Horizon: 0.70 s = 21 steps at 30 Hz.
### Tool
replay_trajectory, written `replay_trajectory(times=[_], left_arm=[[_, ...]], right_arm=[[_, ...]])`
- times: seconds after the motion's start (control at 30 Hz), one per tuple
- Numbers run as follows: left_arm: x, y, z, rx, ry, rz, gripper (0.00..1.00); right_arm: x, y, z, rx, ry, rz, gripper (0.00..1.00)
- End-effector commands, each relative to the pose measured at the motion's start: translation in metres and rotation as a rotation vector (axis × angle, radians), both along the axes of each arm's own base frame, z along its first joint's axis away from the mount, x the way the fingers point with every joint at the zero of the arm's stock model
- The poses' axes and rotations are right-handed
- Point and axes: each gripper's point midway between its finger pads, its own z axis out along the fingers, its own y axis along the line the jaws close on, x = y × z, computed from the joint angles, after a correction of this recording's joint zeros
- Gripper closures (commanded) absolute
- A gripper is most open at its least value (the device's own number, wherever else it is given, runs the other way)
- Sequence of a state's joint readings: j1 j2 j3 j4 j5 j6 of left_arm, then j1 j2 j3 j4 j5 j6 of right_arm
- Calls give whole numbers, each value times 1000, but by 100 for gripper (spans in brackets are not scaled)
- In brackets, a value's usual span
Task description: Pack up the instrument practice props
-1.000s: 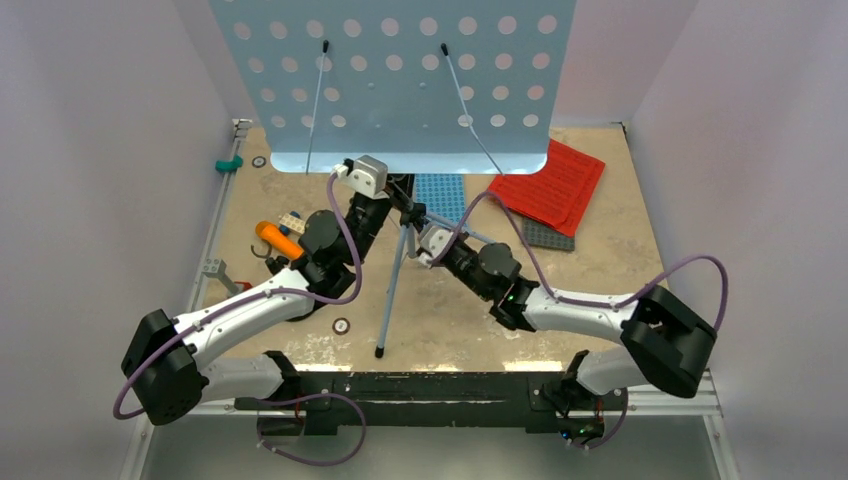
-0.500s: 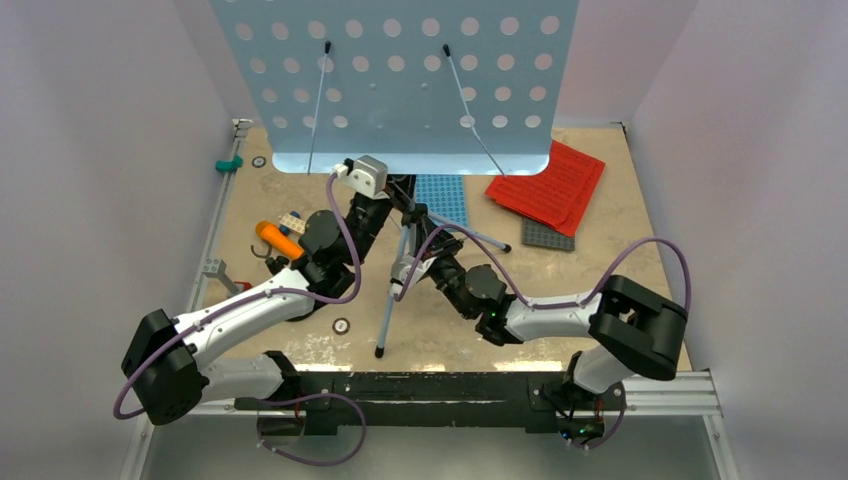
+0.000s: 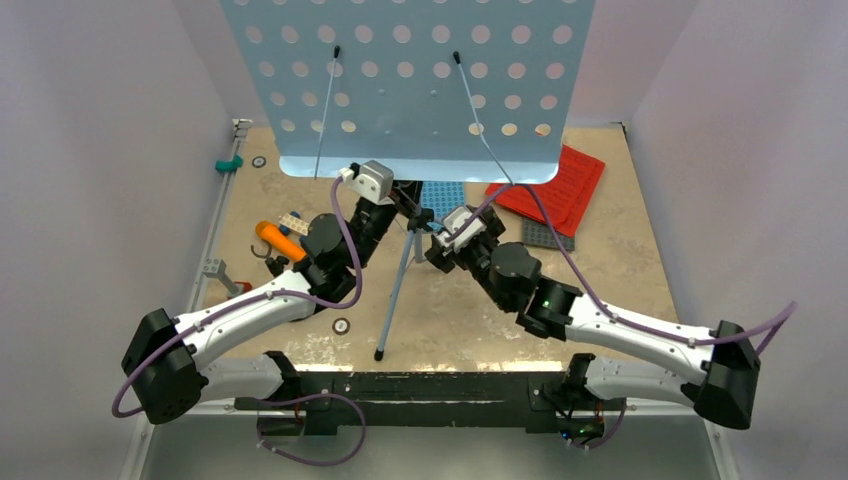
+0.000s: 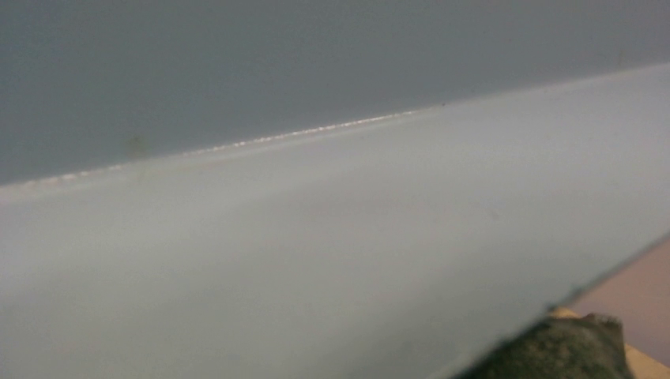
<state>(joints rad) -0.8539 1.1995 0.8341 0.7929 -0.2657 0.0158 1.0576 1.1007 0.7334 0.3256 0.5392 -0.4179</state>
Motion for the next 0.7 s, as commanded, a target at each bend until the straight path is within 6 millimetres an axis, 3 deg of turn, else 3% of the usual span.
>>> replay_trajectory(times=[0.0, 0.17, 0.33, 0.5, 0.67], left_arm=[[11, 2, -36, 64, 110, 49, 100], [10, 1, -34, 58, 109, 45, 100], [8, 3, -30, 46, 106, 38, 100], [3, 5, -25, 40, 97, 27, 100], [-1, 7, -25, 34, 93, 20, 100]], right_arm=[[-35, 8, -15, 229, 291, 98, 11], [-67, 28, -33, 403, 549, 215, 11], [-83, 49, -38, 552, 763, 304, 12], [-74, 41, -29, 825, 978, 380, 15], [-65, 29, -4, 1026, 1101, 462, 16]])
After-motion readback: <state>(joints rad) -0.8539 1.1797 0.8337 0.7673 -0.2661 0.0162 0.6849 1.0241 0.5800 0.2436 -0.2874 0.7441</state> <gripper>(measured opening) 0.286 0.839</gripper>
